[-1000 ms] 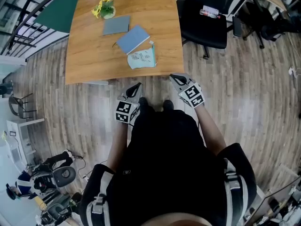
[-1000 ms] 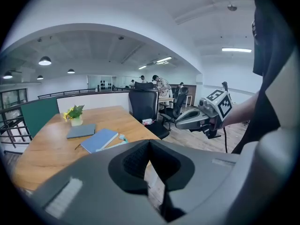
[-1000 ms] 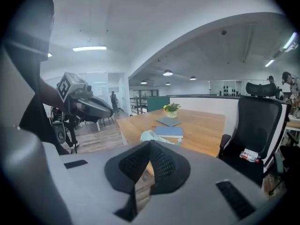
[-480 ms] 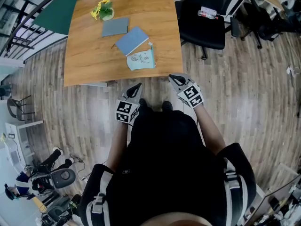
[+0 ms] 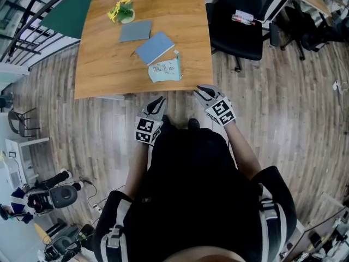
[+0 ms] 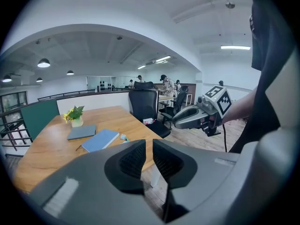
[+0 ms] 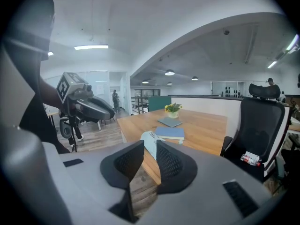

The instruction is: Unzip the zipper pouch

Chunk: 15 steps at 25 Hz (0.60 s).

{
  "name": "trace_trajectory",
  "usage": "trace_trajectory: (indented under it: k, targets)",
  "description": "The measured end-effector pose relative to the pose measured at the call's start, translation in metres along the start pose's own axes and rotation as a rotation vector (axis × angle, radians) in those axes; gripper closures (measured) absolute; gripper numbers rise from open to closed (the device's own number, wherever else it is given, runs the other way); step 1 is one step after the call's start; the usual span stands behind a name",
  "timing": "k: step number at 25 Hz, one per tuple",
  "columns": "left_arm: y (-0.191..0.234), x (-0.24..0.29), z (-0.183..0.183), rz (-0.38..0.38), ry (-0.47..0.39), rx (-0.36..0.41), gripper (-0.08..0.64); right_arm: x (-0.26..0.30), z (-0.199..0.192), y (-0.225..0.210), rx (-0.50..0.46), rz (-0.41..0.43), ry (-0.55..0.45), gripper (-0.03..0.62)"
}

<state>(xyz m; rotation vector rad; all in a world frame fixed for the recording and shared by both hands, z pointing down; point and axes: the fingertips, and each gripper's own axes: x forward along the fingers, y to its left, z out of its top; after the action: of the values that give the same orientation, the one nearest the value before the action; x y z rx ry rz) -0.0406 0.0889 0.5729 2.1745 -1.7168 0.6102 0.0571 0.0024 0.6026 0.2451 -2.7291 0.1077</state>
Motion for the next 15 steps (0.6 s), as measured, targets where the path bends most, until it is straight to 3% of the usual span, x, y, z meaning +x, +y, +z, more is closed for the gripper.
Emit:
trace_trajectory:
  k: [7, 15]
  targets:
    - [0.0055, -0.0017, 0.0014, 0.013, -0.009, -0.007, 0.465, 0.0069, 0.0058, 0.0004, -0.007, -0.001, -0.009, 0.411]
    - [0.0017, -0.0014, 0.0008, 0.030, 0.001, -0.008, 0.402, 0.0020, 0.0021, 0.0037, -0.011, 0.015, -0.013, 0.345]
